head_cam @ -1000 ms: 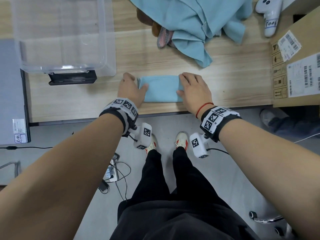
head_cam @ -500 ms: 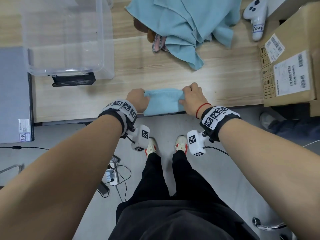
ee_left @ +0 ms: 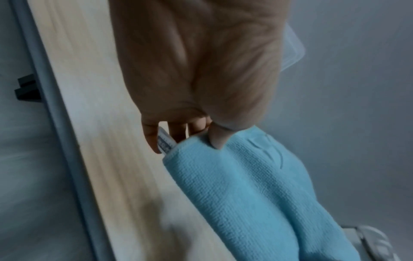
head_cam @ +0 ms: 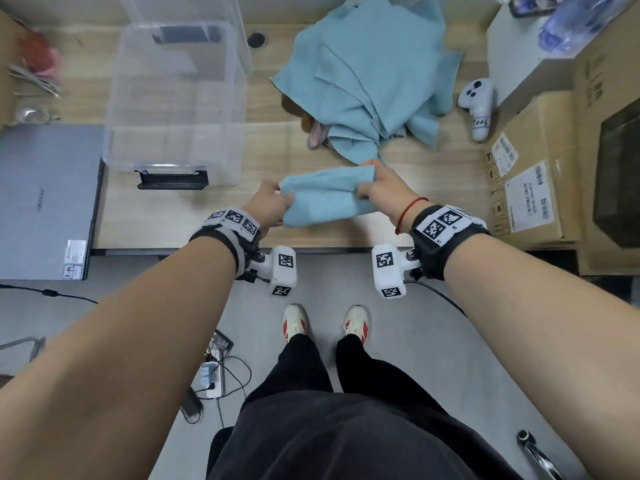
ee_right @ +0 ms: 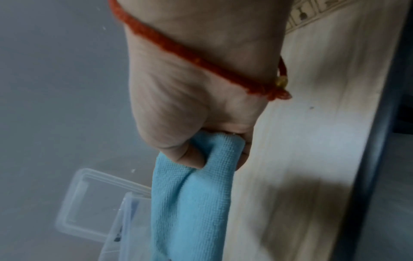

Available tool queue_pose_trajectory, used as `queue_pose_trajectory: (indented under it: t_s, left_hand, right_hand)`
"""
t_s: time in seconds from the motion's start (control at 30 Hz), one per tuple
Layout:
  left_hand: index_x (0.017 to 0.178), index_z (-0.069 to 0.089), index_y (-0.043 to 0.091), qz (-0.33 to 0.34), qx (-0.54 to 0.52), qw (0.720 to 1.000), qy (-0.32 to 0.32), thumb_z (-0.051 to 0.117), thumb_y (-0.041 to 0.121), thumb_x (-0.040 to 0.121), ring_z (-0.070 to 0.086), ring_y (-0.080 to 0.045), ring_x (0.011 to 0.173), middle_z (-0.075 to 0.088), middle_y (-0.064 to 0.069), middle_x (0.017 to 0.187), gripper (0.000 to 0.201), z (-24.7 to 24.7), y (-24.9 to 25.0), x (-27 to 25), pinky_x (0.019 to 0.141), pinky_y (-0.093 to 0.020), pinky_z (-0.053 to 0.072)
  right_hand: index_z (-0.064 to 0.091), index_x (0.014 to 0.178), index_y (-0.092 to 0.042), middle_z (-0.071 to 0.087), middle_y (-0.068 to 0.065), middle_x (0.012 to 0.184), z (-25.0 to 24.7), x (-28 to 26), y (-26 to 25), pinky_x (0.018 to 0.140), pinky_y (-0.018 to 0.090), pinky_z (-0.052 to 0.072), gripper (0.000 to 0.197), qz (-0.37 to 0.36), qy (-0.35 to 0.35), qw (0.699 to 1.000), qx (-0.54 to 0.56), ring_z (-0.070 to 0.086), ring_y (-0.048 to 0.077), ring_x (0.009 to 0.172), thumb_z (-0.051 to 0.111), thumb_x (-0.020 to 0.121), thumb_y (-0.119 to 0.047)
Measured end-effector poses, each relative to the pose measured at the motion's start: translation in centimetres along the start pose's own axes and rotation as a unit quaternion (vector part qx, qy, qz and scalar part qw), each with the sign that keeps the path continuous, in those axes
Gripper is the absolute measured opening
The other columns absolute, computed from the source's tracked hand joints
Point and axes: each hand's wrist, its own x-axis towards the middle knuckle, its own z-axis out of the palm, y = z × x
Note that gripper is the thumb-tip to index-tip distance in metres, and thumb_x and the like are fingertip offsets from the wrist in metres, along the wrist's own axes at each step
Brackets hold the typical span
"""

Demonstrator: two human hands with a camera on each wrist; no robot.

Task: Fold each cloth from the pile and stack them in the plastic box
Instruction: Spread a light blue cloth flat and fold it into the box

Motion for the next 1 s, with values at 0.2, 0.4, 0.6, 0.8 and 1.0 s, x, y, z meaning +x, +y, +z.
queue_pose_trajectory:
  t_s: [0.2,0.4,0.6,0.8,1.0]
  left_hand:
    - [0.124,0.052,0.02,0.099,-0.067,0.993,0.021,0.064,0.023,0.091,0.063,-0.02,0.093,0.062,-0.005,0.111,0.035,-4.2,6.7,-4.8,0.071,-0.038,0.056]
    - [0.097,0.068,0.005,0.206,0.033,0.965,0.156,0.053,0.058,0.08,0.067,-0.032,0.094,0.07,-0.018,0.098,0.057,-10.5,9.9,-5.7,0.085,-0.05,0.053]
    - [0.09,0.071,0.01,0.207,0.046,0.955,0.206,0.057,0.054,0.081,0.065,-0.026,0.081,0.071,-0.01,0.087,0.048,-16.4,11.2,-4.3,0.073,-0.039,0.054]
    - [0.098,0.072,0.014,0.234,0.088,0.954,0.164,0.067,0.033,0.088,0.065,-0.018,0.079,0.071,-0.008,0.088,0.022,-24.8,12.7,2.5,0.068,-0.028,0.053]
    - [0.101,0.074,0.022,0.217,0.209,0.946,0.119,0.072,0.037,0.083,0.064,-0.013,0.088,0.071,-0.001,0.095,0.024,-33.1,13.6,10.8,0.084,-0.025,0.05]
  right_hand:
    - [0.05,0.111,-0.022,0.051,-0.004,0.089,-0.7,-2.0,-7.4,0.059,0.022,0.035,0.056,-0.041,-0.01,0.999,0.0,0.045,0.008,0.077,0.05,0.056,-0.014]
    - [0.053,0.113,-0.027,0.06,-0.003,0.098,1.8,-1.2,-13.4,0.07,0.031,0.045,0.036,-0.028,-0.047,0.994,0.098,0.057,0.015,0.085,0.068,0.082,-0.016]
    - [0.066,0.095,-0.019,0.06,0.01,0.089,4.8,2.4,-16.7,0.06,0.067,0.05,0.027,-0.083,0.017,0.996,0.028,0.059,0.032,0.073,0.055,0.088,-0.042]
    - [0.067,0.092,-0.016,0.067,0.003,0.085,9.6,10.6,-20.2,0.082,0.037,0.053,0.007,-0.133,0.074,0.984,-0.091,0.059,0.014,0.071,0.062,0.092,-0.02]
    - [0.067,0.087,-0.019,0.066,-0.002,0.085,15.6,18.4,-23.5,0.079,0.027,0.049,0.004,-0.102,0.081,0.973,-0.192,0.061,0.014,0.082,0.064,0.09,-0.021]
